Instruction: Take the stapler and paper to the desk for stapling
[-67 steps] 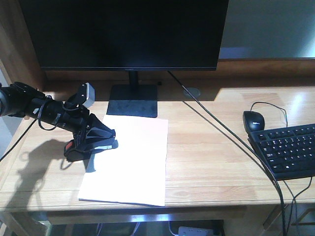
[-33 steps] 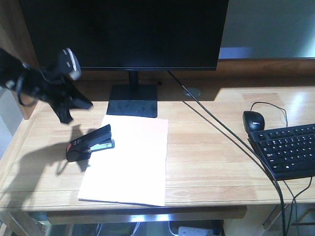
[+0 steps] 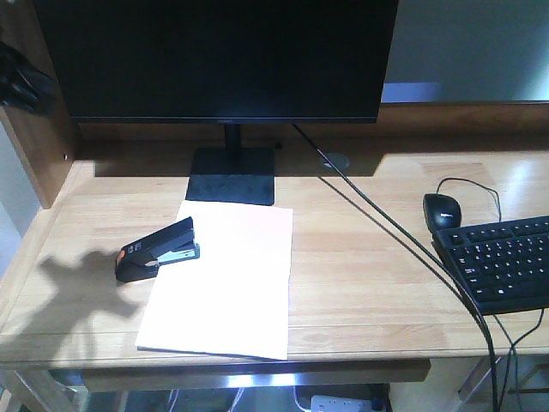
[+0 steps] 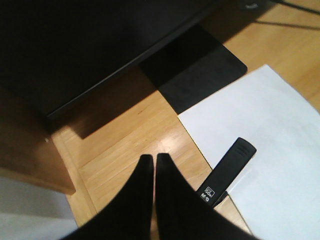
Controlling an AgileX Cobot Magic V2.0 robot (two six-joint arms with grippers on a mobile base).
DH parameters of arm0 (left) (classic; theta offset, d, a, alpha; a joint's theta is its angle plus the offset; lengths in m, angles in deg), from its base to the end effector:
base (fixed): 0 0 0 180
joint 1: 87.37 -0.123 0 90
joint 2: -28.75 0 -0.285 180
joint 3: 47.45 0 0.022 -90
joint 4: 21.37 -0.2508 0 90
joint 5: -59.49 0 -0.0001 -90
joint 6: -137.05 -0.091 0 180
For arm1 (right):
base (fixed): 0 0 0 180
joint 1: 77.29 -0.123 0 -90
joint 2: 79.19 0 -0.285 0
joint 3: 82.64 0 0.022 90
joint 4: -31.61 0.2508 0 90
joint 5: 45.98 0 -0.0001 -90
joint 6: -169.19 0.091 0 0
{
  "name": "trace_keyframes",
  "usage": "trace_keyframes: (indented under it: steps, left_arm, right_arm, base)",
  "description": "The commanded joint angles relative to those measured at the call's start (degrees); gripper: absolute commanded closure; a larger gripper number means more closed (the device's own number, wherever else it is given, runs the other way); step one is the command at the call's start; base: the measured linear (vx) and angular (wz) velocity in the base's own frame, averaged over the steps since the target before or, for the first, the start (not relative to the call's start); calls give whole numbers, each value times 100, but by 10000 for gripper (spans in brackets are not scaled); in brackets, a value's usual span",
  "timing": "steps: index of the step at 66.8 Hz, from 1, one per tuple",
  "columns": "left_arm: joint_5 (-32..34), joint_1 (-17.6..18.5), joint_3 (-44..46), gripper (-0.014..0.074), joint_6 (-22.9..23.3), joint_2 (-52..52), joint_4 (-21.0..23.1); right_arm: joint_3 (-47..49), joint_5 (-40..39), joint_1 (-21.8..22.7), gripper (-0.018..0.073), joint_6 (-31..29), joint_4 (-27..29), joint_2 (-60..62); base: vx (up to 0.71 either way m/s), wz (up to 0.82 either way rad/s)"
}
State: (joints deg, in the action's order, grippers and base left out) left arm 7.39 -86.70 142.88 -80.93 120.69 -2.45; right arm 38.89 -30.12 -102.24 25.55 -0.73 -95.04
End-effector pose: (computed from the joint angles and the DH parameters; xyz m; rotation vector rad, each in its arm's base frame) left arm 0.3194 -0.0270 0.4071 0.6539 2.1819 -0.0667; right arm 0.0522 0.0095 0.2931 -0.1504 1.5335 0.3036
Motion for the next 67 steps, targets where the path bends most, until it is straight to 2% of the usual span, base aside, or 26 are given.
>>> trace_keyframes:
  steps: [1, 6, 22, 36, 48, 67]
  left_arm:
    - [246, -8, 119, 603, 1253, -603, -180]
    - [246, -8, 119, 603, 1544, -888, -193]
    - [-209, -8, 119, 603, 1760, -1583, -106]
    - [-54, -8, -102, 603, 2385, -2426, -405]
    - [696, -8, -1179, 603, 2413, -3431, -455]
    - [1411, -8, -3394, 603, 1956, -5038, -427]
  right_arm:
    - [141, -335, 21, -18, -9, -61, -71]
    - [141, -335, 21, -18, -9, -61, -71]
    - [141, -335, 21, -18, -9, -61, -71]
    - [141, -335, 21, -18, -9, -61, -71]
    - [141, -335, 21, -18, -9, -61, -71]
    - [141, -335, 21, -18, -9, -61, -71]
  base:
    - [0, 0]
    - [0, 0]
    - [0, 0]
    - [0, 0]
    - [0, 0]
    - [0, 0]
